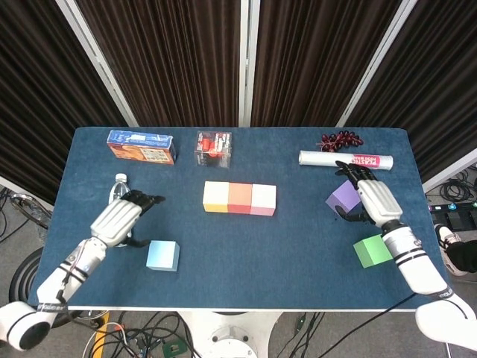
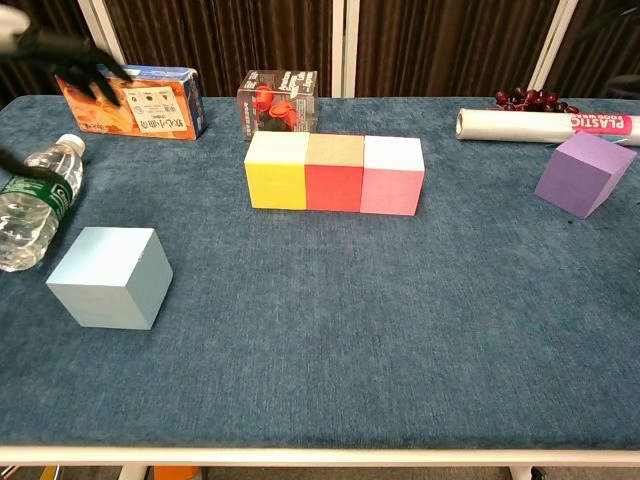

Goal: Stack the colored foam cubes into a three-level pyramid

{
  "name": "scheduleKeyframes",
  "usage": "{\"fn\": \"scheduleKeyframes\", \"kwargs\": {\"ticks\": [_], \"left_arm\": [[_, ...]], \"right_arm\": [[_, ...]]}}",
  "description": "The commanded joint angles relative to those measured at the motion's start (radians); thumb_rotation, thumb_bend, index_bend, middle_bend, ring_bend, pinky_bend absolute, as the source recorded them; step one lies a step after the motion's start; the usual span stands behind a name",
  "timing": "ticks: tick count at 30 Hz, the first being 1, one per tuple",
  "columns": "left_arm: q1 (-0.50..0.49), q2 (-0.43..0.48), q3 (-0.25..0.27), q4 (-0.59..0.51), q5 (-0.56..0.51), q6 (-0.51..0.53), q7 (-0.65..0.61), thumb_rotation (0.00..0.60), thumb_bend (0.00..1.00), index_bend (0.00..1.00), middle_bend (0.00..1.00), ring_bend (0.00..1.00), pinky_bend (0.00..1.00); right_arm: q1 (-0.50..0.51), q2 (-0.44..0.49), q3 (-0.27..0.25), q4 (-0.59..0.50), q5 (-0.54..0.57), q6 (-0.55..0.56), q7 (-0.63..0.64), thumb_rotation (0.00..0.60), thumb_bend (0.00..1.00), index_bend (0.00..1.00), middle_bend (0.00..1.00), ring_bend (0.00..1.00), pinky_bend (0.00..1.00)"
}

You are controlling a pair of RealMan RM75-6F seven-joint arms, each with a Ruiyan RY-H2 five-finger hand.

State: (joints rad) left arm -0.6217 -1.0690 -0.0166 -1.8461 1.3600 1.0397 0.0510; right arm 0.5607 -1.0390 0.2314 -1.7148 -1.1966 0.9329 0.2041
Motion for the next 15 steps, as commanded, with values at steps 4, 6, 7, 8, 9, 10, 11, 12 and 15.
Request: {"fn": "scheduleKeyframes", "kwargs": {"ticks": [4,6,7,8,9,10,11,12,15], "left_arm": [[0.073,-0.019,0.055,-0.029,0.03,0.049,0.047,0.6,0.09,0.16,0.15,0.14,0.15],[0.084,-0.045,0.066,-0.018,0.022,0.044,0.08,0.6,0.08,0.16,0.14,0.13,0.14],[0.087,-0.056,0.069,-0.014,0.013,0.039,0.096,0.6,0.08,0.16,0.13,0.12,0.14],[0.089,-0.065,0.074,-0.014,-0.002,0.03,0.119,0.6,0.08,0.16,0.11,0.11,0.14],[0.092,-0.07,0.076,-0.018,-0.014,0.025,0.134,0.6,0.07,0.16,0.11,0.11,0.14],[0.094,-0.074,0.077,-0.024,-0.024,0.023,0.146,0.6,0.07,0.16,0.11,0.1,0.14],[0.098,-0.081,0.078,-0.029,-0.032,0.023,0.162,0.6,0.06,0.16,0.11,0.1,0.14],[0.1,-0.085,0.079,-0.032,-0.036,0.022,0.173,0.6,0.06,0.16,0.11,0.1,0.14],[0.104,-0.107,0.083,-0.032,-0.047,0.015,0.202,0.6,0.06,0.16,0.11,0.11,0.14]], "right_arm": [[-0.006,0.001,0.009,0.023,0.002,-0.002,0.044,0.6,0.28,0.0,0.17,0.0,0.0],[-0.004,-0.001,0.008,0.03,-0.004,-0.006,0.052,0.6,0.28,0.0,0.17,0.0,0.0],[-0.004,-0.003,0.008,0.032,-0.006,-0.008,0.055,0.6,0.28,0.0,0.17,0.0,0.0],[-0.002,-0.004,0.007,0.033,-0.008,-0.01,0.058,0.6,0.28,0.0,0.17,0.0,0.0],[-0.002,-0.005,0.007,0.034,-0.01,-0.011,0.06,0.6,0.28,0.0,0.17,0.0,0.0],[-0.002,-0.005,0.006,0.035,-0.011,-0.012,0.061,0.6,0.28,0.0,0.17,0.0,0.0],[-0.002,-0.007,0.005,0.037,-0.013,-0.012,0.063,0.6,0.28,0.0,0.17,0.0,0.0],[-0.001,-0.007,0.005,0.038,-0.013,-0.014,0.063,0.6,0.28,0.0,0.17,0.0,0.0],[-0.003,-0.01,0.004,0.042,-0.014,-0.014,0.07,0.6,0.28,0.0,0.17,0.0,0.0]]}}
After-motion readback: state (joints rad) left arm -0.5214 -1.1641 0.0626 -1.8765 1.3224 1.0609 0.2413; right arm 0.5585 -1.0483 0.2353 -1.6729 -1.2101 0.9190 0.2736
